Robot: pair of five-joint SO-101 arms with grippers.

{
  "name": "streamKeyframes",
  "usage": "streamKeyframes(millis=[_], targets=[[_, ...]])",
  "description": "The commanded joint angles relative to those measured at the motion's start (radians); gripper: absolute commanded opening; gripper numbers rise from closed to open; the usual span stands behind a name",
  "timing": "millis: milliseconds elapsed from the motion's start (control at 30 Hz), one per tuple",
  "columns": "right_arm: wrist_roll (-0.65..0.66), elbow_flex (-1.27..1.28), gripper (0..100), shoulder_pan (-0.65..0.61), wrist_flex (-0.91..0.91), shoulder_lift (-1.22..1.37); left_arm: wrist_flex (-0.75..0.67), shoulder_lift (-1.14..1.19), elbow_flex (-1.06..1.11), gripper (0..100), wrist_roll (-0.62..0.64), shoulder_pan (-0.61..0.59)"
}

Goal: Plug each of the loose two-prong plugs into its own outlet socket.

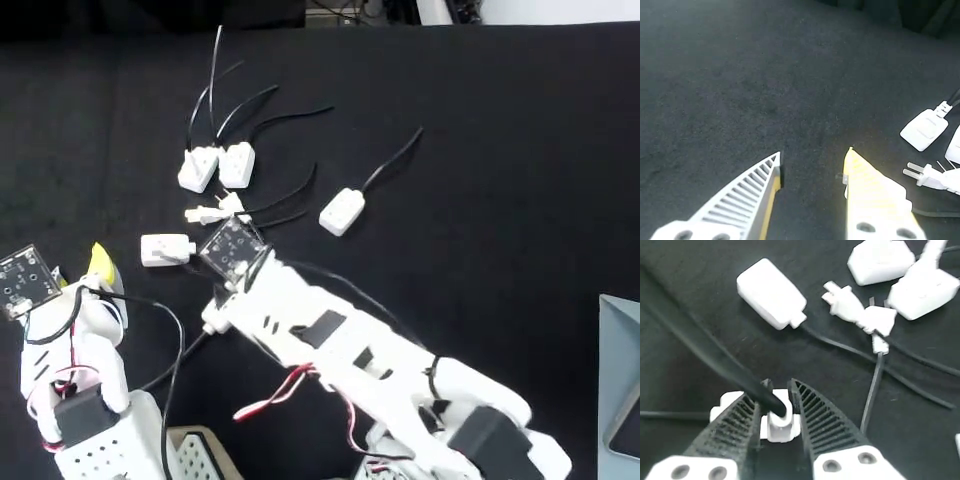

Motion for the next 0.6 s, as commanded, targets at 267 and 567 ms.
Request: streamKeyframes(millis=[267, 567], targets=[[0.034, -0.021, 1.1, -0.005, -0.063, 0.053, -0.018, -0.003, -0.004, 21, -0.006, -0.013], [0.034, -0.021, 1.1, 0.021, -0.064, 0.054, -0.018, -0.003, -0.004, 21, -0.006, -0.013]])
